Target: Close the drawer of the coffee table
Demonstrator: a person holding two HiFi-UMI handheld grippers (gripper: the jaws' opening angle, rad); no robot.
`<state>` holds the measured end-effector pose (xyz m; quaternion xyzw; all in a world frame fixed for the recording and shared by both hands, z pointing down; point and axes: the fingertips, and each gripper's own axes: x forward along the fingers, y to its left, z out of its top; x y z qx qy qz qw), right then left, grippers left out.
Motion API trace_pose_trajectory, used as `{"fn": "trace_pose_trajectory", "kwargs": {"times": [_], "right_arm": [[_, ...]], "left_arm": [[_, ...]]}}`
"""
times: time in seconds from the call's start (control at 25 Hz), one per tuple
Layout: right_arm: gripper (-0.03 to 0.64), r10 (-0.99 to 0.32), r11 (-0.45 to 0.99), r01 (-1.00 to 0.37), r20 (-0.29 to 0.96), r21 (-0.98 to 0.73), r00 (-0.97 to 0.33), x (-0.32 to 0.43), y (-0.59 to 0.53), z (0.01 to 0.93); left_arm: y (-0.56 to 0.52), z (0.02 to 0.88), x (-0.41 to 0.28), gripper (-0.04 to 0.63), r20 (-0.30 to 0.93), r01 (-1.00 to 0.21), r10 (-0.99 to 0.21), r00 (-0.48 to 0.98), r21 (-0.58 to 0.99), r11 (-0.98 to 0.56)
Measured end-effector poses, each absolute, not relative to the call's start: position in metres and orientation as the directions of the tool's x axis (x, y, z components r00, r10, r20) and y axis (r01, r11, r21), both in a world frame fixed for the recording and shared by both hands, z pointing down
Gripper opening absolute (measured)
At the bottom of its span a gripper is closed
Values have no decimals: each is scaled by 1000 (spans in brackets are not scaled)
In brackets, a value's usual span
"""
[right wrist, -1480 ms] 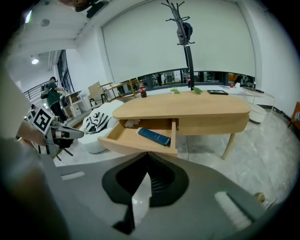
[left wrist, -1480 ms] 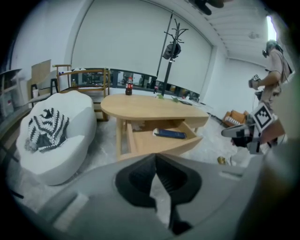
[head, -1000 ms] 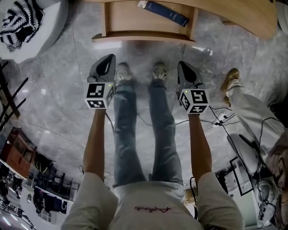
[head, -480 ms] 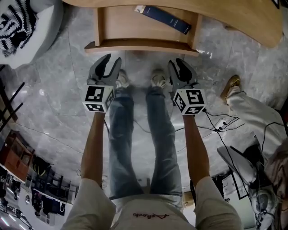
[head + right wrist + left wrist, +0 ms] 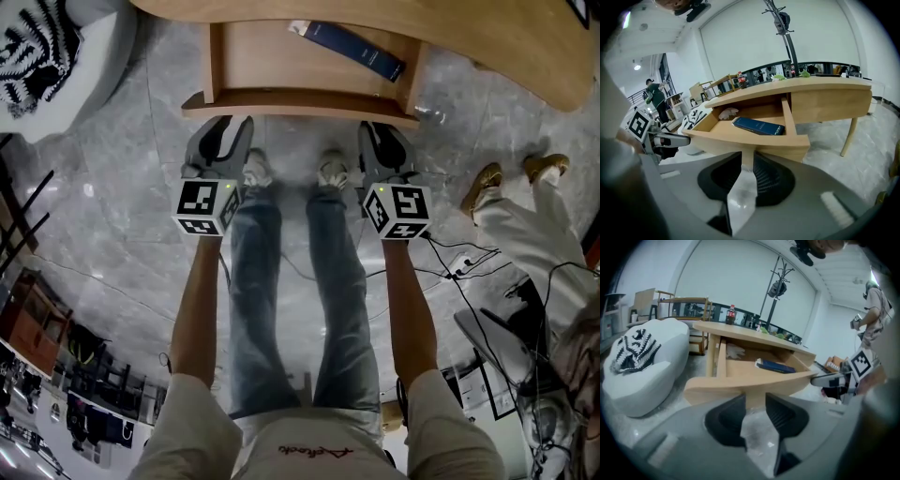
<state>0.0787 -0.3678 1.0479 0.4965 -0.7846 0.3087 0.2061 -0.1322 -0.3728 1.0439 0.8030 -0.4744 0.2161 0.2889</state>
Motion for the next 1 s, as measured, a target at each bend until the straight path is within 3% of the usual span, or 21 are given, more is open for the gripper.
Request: {"fn": "trace_pose_trajectory", "kwargs": {"times": [0.48,1.0], "right_arm": [[58,-661,317,-914,633,-252,-403,80,-371,1027],[25,-694,274,-933,624,-234,-360,86,-405,1010]], "left_arm": [[-376,1025,-130,144,628,-885,-629,459,256,-390],[-403,1009,-131,112,609,-885,-648,458,245,-395]]}}
